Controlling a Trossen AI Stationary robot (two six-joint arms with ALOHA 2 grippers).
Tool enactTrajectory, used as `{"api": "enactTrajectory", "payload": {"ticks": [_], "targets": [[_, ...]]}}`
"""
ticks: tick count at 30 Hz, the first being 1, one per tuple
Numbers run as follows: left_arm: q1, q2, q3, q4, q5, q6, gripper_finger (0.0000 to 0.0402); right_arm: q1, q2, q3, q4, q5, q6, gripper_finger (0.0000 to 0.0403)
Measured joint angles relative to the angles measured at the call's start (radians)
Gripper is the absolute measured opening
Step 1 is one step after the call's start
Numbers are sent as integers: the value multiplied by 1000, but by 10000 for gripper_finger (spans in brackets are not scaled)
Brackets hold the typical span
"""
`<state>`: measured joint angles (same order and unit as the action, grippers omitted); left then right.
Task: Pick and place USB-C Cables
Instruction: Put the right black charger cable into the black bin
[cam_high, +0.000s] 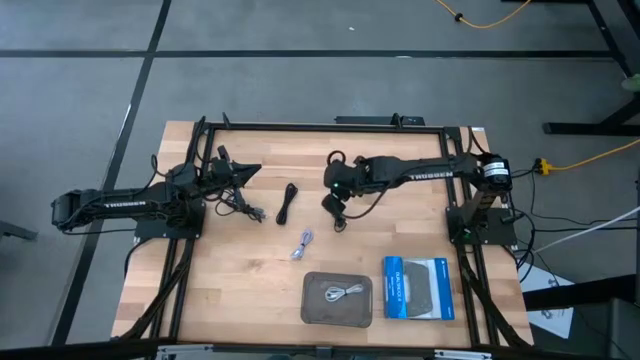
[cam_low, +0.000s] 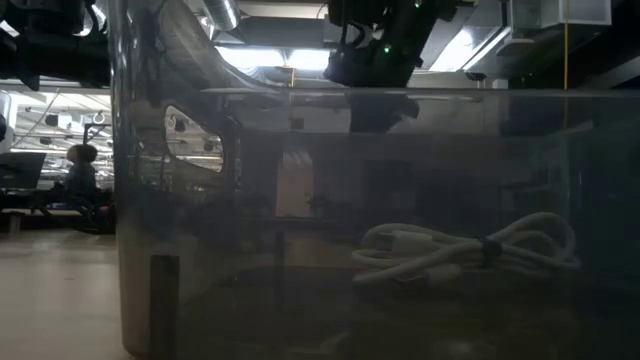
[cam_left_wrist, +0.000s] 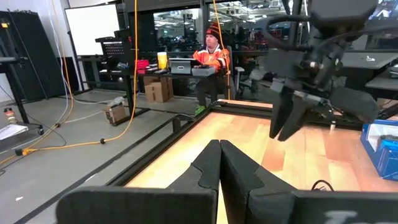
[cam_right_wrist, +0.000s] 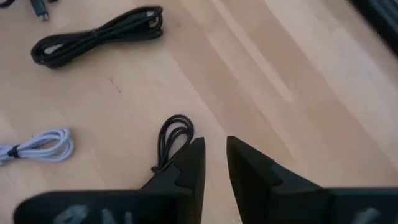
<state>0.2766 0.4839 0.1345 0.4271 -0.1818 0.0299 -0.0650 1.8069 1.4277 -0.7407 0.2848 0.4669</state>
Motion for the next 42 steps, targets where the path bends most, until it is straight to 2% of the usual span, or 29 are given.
{"api": "enactTrajectory", "payload": {"ticks": [5, 10, 19, 23, 31, 37, 40, 42], "targets": [[0, 0, 0, 0, 0, 0, 0, -13, 1, -91, 103, -3, 30, 72], [0, 0, 0, 0, 0, 0, 0, -31, 1, -158, 215, -64, 30, 84], [0, 0, 0, 0, 0, 0, 0, -10, 10, -159, 231, -145, 32, 216], [0, 0, 0, 0, 0, 0, 0, 13, 65, -159, 229, -151, 86, 238], [0, 0, 0, 0, 0, 0, 0, 25, 181, -159, 263, -200, 152, 222], [0, 0, 0, -1, 0, 0, 0, 41, 217, -153, 240, -140, 159, 201], [0, 0, 0, -1, 0, 0, 0, 50, 221, -154, 230, -132, 133, 175], [0, 0, 0, -1, 0, 0, 0, 58, 222, -154, 222, -120, 132, 142]]}}
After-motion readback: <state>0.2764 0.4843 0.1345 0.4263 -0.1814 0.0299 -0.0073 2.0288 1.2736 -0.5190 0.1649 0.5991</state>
